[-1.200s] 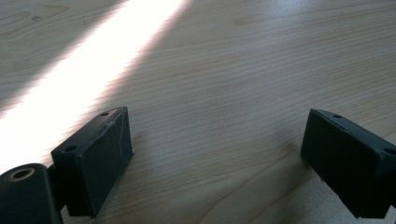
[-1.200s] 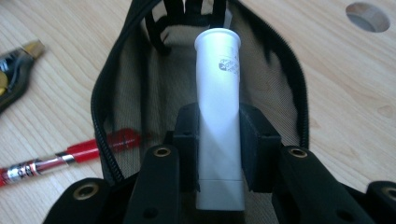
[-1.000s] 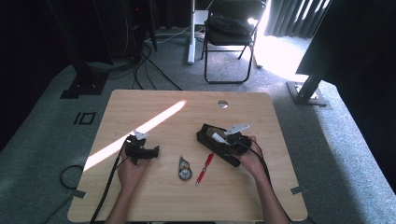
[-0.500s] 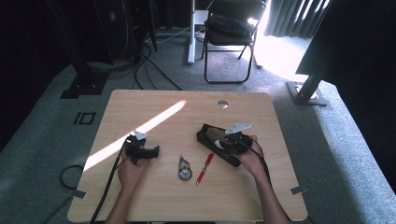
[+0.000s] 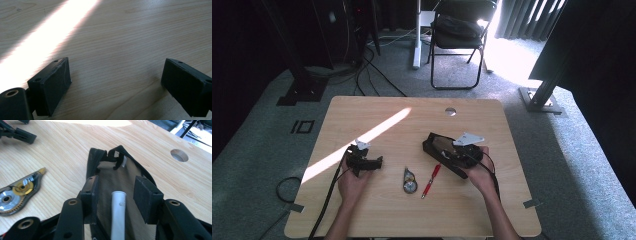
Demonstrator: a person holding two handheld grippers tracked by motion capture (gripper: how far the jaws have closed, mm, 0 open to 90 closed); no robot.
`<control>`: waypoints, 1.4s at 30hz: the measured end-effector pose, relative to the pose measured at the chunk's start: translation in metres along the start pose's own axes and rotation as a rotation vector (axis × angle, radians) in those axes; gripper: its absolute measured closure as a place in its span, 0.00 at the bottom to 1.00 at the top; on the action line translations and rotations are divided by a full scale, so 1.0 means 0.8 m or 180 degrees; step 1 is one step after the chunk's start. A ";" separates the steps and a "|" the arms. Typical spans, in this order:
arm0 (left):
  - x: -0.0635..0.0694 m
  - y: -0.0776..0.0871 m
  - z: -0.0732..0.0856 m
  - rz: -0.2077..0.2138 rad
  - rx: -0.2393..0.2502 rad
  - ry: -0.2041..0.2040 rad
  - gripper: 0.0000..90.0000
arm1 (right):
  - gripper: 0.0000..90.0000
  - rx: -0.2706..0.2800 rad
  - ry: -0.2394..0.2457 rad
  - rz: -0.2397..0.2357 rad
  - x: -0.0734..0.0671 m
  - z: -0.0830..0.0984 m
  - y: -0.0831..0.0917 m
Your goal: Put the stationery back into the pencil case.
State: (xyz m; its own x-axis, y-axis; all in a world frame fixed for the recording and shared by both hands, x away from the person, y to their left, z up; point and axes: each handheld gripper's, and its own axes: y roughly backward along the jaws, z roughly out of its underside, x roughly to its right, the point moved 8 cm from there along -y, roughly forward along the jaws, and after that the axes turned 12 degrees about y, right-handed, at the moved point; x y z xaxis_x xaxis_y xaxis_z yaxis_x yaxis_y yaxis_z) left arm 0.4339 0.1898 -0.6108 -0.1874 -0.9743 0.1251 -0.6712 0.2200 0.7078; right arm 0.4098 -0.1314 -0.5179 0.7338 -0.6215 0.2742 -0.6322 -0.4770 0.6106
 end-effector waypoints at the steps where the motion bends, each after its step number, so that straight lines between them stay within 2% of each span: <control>1: 0.000 0.000 0.000 0.0001 0.0000 0.0000 0.10 | 0.61 0.0013 0.0002 0.0006 -0.002 -0.001 0.001; 13: 0.000 0.000 0.000 0.0000 -0.0001 0.0000 0.10 | 0.58 0.0122 0.0063 0.0019 -0.025 -0.011 0.005; 17: 0.000 0.000 0.000 0.0000 -0.0001 0.0000 0.10 | 0.57 0.0123 0.0030 0.0029 -0.032 -0.012 0.003; 27: 0.000 0.000 0.000 0.0000 0.0000 0.0000 0.10 | 0.55 0.0063 0.0100 -0.0052 -0.055 -0.005 -0.006; 35: 0.000 0.000 0.000 0.0000 0.0000 0.0000 0.10 | 0.55 0.0034 0.0013 -0.0032 -0.070 0.005 -0.012; 42: 0.000 0.000 0.000 0.0001 0.0000 0.0001 0.10 | 0.55 0.0118 0.0082 0.0081 -0.076 0.001 -0.006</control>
State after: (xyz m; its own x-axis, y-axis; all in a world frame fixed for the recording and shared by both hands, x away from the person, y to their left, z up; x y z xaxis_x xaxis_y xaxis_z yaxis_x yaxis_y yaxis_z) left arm 0.4339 0.1898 -0.6108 -0.1872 -0.9743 0.1254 -0.6713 0.2201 0.7078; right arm 0.3681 -0.0919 -0.5381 0.7232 -0.6179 0.3087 -0.6593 -0.4843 0.5752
